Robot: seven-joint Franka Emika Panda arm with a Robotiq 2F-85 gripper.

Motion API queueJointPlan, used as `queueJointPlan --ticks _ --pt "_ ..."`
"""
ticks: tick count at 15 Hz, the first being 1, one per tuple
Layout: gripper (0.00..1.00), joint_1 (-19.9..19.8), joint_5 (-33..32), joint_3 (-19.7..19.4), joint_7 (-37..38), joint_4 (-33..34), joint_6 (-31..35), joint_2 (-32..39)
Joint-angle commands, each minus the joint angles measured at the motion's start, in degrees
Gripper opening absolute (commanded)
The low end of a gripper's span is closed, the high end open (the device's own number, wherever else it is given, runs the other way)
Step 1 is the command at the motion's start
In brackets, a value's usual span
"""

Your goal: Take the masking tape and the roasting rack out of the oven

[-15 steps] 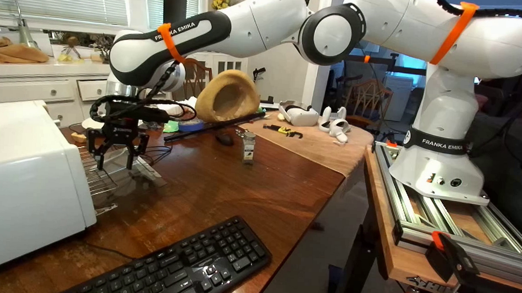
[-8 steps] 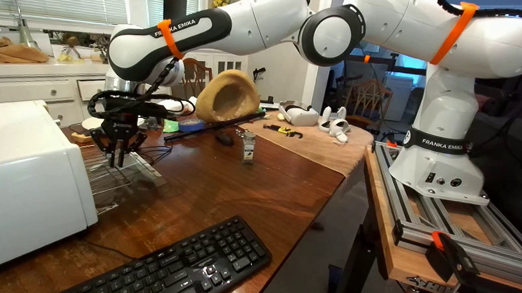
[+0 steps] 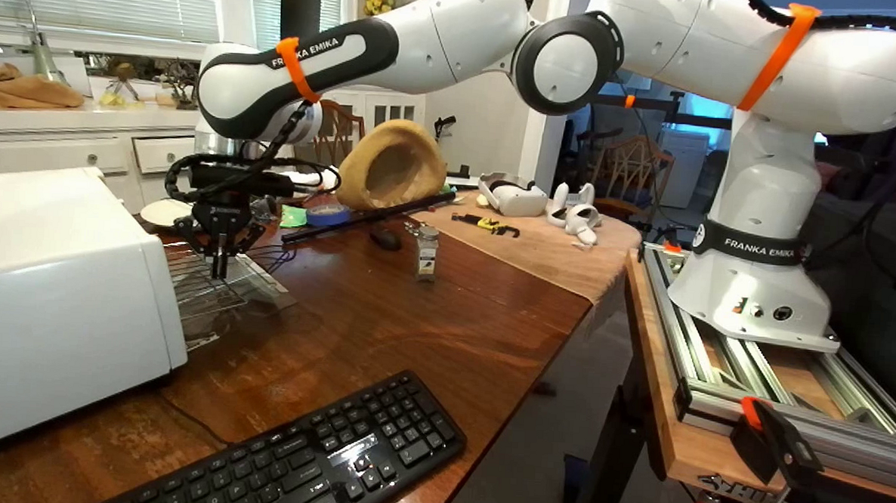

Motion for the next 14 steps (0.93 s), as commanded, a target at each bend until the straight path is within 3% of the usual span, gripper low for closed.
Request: queueJointPlan --ticks 1,6,14 --pt "0.02 -1.7 0.1 -1.7 3.2 -2.1 -0.5 -1.3" --pt "0.02 -2.3 0.6 -1.2 2.8 -3.3 -2.0 -3.4" --pt "0.02 -3.7 1.5 -1.4 4.6 -11.1 -0.7 -6.9"
